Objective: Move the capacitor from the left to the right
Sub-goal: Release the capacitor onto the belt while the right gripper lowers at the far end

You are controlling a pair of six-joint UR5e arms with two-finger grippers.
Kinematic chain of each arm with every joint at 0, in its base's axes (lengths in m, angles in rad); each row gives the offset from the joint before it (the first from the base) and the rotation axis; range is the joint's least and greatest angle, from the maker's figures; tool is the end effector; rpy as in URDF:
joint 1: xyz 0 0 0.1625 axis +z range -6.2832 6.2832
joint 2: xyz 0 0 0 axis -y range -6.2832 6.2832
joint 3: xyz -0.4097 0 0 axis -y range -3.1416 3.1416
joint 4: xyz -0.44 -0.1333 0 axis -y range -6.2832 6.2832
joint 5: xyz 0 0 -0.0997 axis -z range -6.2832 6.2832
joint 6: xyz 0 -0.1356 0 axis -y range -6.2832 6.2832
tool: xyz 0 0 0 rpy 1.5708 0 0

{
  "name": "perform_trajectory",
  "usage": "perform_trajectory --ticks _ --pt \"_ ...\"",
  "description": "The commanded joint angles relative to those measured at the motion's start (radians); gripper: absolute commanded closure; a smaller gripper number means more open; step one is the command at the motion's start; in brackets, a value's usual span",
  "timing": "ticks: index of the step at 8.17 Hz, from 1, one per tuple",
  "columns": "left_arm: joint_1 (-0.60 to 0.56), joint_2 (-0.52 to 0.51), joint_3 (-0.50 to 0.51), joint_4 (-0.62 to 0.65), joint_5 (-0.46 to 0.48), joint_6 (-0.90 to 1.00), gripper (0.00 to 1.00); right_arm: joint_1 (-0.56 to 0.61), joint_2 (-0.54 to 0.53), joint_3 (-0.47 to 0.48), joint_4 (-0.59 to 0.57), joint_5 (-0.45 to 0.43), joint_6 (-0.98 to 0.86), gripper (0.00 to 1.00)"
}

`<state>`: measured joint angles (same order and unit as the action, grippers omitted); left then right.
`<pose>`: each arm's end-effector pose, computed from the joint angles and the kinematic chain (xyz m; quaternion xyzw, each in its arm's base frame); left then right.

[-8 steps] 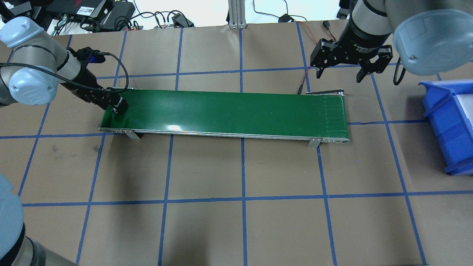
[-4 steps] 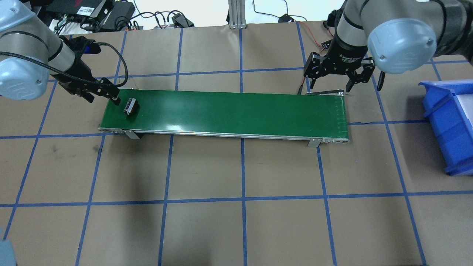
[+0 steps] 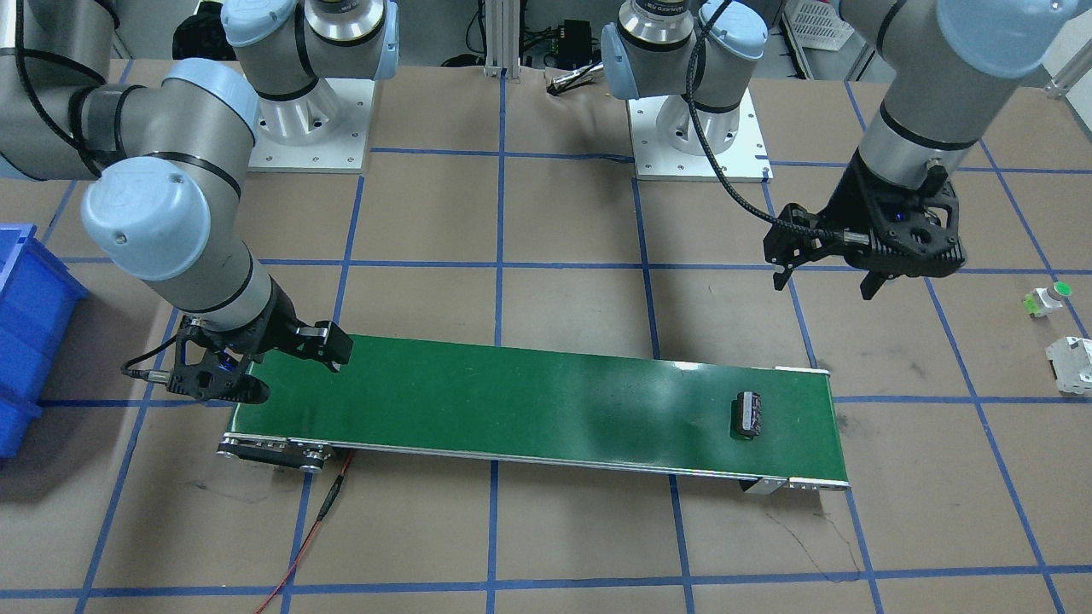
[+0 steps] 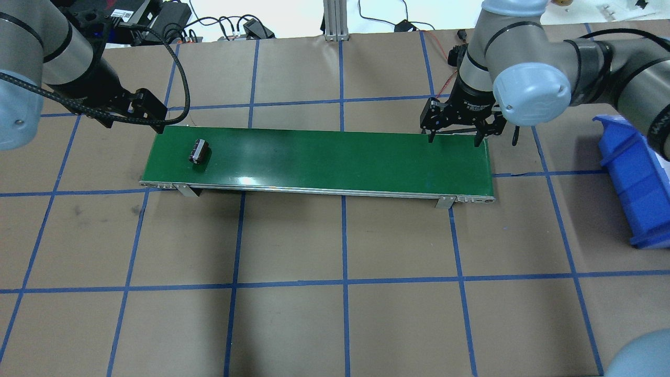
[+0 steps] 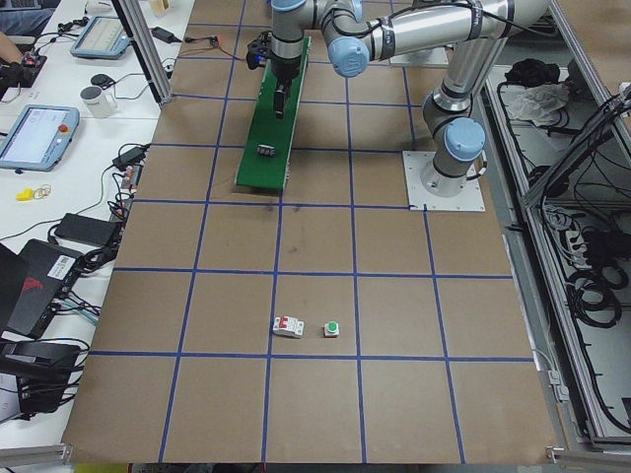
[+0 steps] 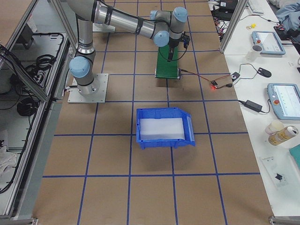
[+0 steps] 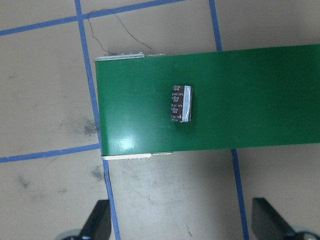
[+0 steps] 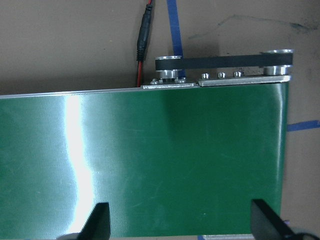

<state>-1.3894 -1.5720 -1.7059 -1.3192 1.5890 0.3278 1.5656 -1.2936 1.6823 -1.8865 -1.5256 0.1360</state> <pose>-0.0293 -0.5656 0.3892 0.0725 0.9957 -0.0535 0.0233 0.1363 -0.6096 0.2474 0.0713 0.9965 0.0379 0.0201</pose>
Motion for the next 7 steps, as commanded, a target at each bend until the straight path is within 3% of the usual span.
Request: perform_trajectory --ticks 1,7 --pt "-0.016 0.032 0.002 -0.118 0.038 -0.032 0.0 0.004 0.008 0.062 -0.042 0.056 -0.153 0.0" --pt "-0.016 0.026 0.0 -0.166 0.065 -0.092 0.0 0.01 0.01 0.092 -0.083 0.079 -0.139 0.0"
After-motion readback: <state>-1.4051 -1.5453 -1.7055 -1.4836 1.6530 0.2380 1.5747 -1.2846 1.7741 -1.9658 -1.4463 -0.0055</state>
